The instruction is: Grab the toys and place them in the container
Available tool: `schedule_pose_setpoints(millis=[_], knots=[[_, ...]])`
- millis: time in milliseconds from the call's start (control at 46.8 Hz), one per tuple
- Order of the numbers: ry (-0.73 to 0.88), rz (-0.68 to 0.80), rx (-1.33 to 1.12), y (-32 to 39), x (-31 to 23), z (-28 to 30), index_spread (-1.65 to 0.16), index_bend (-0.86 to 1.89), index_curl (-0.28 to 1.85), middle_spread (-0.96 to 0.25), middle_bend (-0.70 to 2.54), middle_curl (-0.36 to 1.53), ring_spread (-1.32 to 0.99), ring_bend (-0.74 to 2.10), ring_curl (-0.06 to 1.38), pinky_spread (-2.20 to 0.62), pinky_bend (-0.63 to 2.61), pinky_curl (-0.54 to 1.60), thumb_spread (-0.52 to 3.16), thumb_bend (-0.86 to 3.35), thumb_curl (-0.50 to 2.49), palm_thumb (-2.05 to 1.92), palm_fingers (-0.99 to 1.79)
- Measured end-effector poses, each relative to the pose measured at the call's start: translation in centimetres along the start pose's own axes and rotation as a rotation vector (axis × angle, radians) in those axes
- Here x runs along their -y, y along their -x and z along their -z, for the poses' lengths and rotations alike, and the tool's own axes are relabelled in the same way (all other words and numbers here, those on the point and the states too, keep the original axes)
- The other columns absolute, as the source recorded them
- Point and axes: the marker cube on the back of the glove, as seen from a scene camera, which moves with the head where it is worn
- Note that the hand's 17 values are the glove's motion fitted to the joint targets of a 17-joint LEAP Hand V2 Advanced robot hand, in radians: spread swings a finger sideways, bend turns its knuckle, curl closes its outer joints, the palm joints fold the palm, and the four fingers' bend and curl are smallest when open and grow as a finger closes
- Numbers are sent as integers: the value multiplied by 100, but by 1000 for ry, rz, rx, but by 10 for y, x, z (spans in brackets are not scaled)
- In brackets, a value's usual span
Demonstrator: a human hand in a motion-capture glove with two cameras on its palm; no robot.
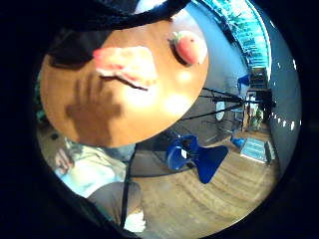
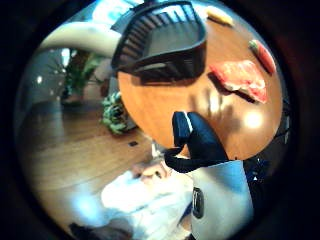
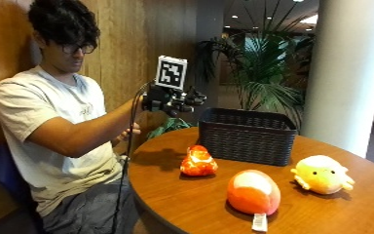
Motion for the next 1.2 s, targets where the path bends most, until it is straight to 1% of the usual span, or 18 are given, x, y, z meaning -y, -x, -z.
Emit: schedule_pose_setpoints(millis=[43,128,235,321,427,492,556,641,727,748,769,791,812,833,855,919,1004,1197], knots=[[22,-32,-1,-10,10,-6,-26,3,22,-5,11,19,-3,16,12,-3,70,35,146,18,23,16,-35],[59,-2,-84,-39,29,-20,-25,0,19,-3,8,19,-2,16,13,-3,75,37,142,16,24,16,-42],[111,-77,-112,-59,58,-47,-24,0,16,-1,7,17,-2,15,14,-3,79,38,138,14,26,17,-46],[185,36,-187,-72,76,-84,-24,0,14,0,7,17,-1,15,15,-3,81,39,135,12,27,18,-47],[242,127,-127,-75,91,-123,-25,1,12,1,8,16,-1,14,16,-2,87,40,132,10,28,18,-44],[231,164,-16,-76,96,-137,-26,3,11,0,9,17,-1,14,16,-1,91,41,132,9,29,20,-38],[165,183,54,-74,99,-143,-28,5,11,-1,11,17,-1,15,16,0,95,41,132,10,30,23,-31],[75,202,29,-70,102,-143,-30,12,12,-3,17,19,-2,19,17,0,95,41,136,12,33,28,-13],[-3,208,-16,-62,105,-142,-34,24,16,-10,33,24,-9,34,20,-9,85,37,143,18,36,37,37],[-19,210,-21,-61,105,-141,-34,20,15,-10,28,23,-8,30,17,-7,84,35,144,18,36,36,25],[-34,212,-24,-60,105,-141,-34,19,17,-12,37,26,-13,43,23,-15,87,38,145,20,38,42,50],[-50,214,-27,-60,106,-141,-34,16,15,-14,37,26,-17,54,25,-20,91,37,142,23,41,48,69],[-67,218,-30,-59,106,-141,-34,17,15,-14,36,26,-16,43,19,-19,84,33,146,21,40,44,51],[-88,223,-33,-58,107,-141,-34,17,17,-16,38,27,-21,60,28,-24,93,39,141,24,43,51,73],[-112,229,-34,-57,108,-141,-35,20,17,-18,42,28,-25,65,29,-26,95,38,136,24,45,53,89],[-183,244,-24,-54,109,-139,-36,20,16,-23,50,31,-33,77,33,-31,101,40,128,24,50,58,113],[-215,247,-14,-52,108,-136,-38,25,20,-27,63,38,-38,96,43,-35,106,47,119,24,56,63,125],[-282,253,90,-57,95,-107,-44,45,28,-35,96,55,-41,126,58,-40,109,53,103,26,68,70,125]])
